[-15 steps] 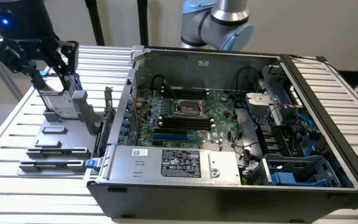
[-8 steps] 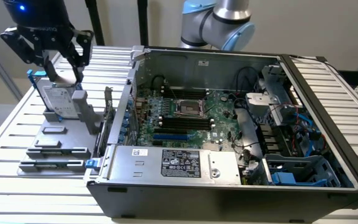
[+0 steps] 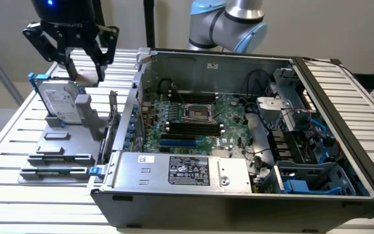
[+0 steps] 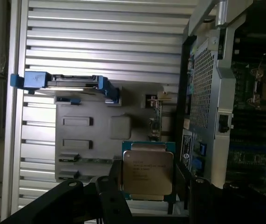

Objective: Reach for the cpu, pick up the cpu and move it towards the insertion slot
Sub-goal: 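Pick up the cpu and move it towards the insertion slot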

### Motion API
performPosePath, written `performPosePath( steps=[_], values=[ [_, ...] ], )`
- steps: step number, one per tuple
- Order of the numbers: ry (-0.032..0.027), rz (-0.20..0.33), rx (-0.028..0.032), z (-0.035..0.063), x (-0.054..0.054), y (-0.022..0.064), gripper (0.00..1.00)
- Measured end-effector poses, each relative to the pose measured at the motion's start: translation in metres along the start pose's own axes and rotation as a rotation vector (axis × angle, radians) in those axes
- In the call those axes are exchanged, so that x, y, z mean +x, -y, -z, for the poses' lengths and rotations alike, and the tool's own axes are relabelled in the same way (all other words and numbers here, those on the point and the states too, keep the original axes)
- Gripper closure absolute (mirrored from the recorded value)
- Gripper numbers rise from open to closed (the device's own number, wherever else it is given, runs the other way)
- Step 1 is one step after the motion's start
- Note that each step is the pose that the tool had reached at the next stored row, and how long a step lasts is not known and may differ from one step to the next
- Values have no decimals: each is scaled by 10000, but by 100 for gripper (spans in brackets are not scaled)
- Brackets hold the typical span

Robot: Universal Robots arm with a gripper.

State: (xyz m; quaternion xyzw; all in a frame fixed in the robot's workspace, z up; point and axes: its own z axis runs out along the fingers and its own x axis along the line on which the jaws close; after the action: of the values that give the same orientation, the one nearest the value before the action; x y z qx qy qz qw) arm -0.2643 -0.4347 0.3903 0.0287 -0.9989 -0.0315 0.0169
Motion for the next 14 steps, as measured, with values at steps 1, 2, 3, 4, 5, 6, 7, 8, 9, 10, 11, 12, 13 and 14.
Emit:
performPosePath(
  steps=[1,2,3,4,5,6,7,8,9,10,11,12,13,14],
  values=[
    [-6,-1,-15,5,-46,2,46],
    [-11,-1,-31,10,-89,5,46],
    [-17,0,-45,14,-135,7,46],
    [-22,1,-59,17,-180,10,46],
    [-28,0,-72,20,-226,12,46],
    [-33,0,-83,22,-267,14,46],
    [-40,-1,-96,24,-316,17,46],
    [-46,0,-106,27,-359,20,46],
    [-53,0,-117,29,-404,22,46],
    [-59,0,-129,31,-452,25,46],
    [-67,-1,-138,33,-497,27,46],
    [-75,-1,-146,35,-542,30,46],
    [-83,0,-154,37,-588,32,46],
    [-91,-1,-162,38,-633,35,46]
  ],
)
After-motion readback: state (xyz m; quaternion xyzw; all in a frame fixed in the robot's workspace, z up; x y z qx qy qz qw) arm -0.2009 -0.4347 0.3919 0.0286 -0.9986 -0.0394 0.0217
